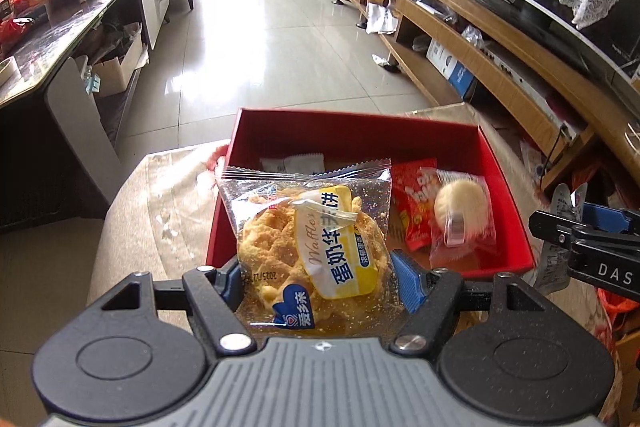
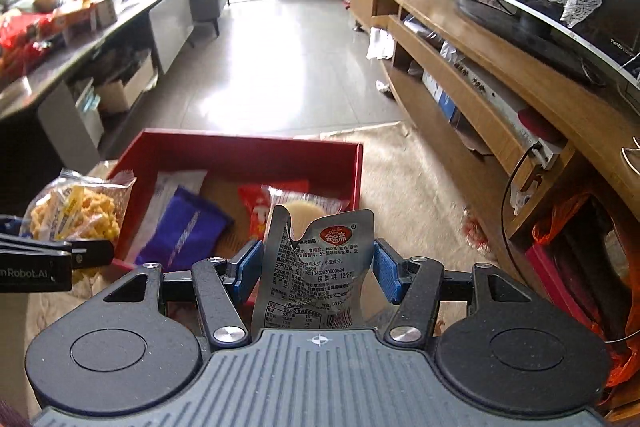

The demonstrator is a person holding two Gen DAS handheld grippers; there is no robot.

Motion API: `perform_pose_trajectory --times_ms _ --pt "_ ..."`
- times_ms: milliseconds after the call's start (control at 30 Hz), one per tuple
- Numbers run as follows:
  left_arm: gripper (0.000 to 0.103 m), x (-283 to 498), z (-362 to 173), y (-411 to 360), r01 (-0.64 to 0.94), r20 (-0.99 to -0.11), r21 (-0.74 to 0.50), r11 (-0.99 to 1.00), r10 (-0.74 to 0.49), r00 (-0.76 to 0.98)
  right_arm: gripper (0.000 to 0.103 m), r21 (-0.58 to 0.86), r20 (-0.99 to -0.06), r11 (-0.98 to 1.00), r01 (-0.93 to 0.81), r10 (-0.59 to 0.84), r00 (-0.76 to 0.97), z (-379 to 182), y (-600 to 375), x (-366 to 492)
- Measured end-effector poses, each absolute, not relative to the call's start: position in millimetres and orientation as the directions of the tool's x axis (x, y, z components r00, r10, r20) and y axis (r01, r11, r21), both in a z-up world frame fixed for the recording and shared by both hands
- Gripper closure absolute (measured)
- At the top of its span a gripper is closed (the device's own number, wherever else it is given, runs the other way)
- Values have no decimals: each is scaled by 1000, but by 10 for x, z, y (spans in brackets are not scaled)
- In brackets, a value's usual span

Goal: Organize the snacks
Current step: 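Lower both snacks into the red box and open both tools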

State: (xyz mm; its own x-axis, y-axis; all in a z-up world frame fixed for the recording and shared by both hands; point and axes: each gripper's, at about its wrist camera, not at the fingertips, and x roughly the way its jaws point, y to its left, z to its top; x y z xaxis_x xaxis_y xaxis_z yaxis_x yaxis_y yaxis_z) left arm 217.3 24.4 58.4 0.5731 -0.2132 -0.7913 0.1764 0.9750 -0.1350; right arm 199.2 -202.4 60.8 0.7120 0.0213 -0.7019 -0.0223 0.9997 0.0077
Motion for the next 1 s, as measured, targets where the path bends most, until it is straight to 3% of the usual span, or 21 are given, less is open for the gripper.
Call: perform_pose_trajectory --times_ms 1000 --pt "36 2845 292 -65 117 -826 -75 990 -127 550 37 -10 -745 999 -51 27 666 329 -1801 2716"
